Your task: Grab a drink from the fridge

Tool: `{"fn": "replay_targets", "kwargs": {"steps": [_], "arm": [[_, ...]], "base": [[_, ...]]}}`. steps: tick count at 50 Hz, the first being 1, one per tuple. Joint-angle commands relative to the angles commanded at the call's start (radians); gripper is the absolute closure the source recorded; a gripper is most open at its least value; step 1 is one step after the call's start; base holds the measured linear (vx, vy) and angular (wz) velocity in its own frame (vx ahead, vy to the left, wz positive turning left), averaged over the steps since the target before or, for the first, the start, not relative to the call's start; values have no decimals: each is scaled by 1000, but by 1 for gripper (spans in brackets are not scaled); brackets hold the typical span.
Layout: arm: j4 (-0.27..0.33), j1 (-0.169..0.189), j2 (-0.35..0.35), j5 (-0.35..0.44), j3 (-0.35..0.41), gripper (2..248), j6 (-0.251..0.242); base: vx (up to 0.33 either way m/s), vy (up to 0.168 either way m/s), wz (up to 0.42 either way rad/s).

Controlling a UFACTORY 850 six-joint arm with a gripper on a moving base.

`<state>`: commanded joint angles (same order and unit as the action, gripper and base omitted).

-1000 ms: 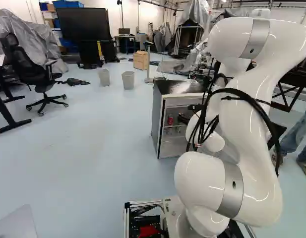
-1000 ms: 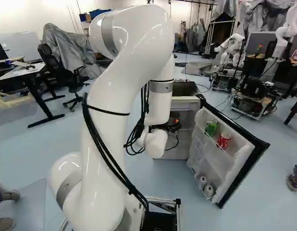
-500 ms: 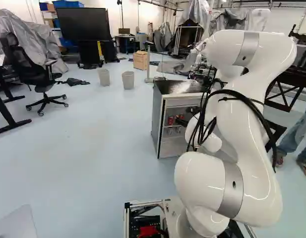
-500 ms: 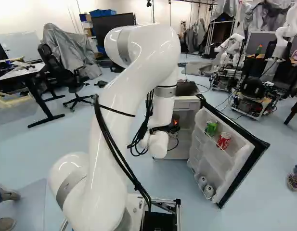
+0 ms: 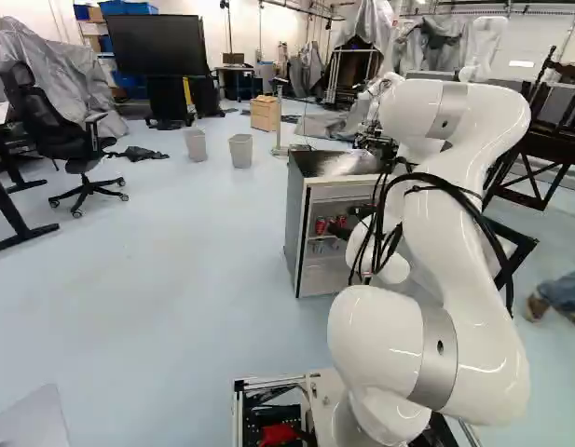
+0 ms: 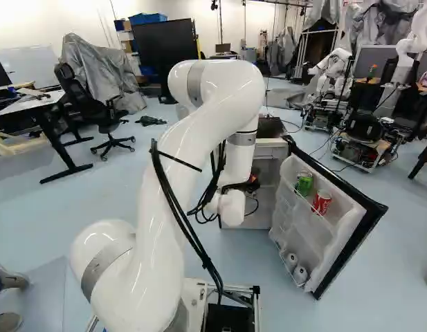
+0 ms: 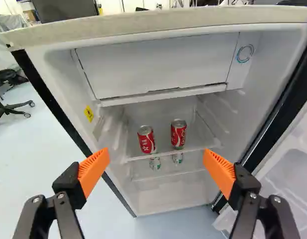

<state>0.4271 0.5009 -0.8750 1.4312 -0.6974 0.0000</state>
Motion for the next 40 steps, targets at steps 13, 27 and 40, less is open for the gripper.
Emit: {"fn": "replay_targets", "kwargs": {"steps": [13, 27, 40], "arm": [[0, -11, -77, -13, -88, 3, 0], [0, -24, -161, -35, -190, 3, 0], [0, -40, -208, -57, -269, 3, 0]], "base": [[0, 0, 0], [0, 0, 0], [0, 0, 0]]}}
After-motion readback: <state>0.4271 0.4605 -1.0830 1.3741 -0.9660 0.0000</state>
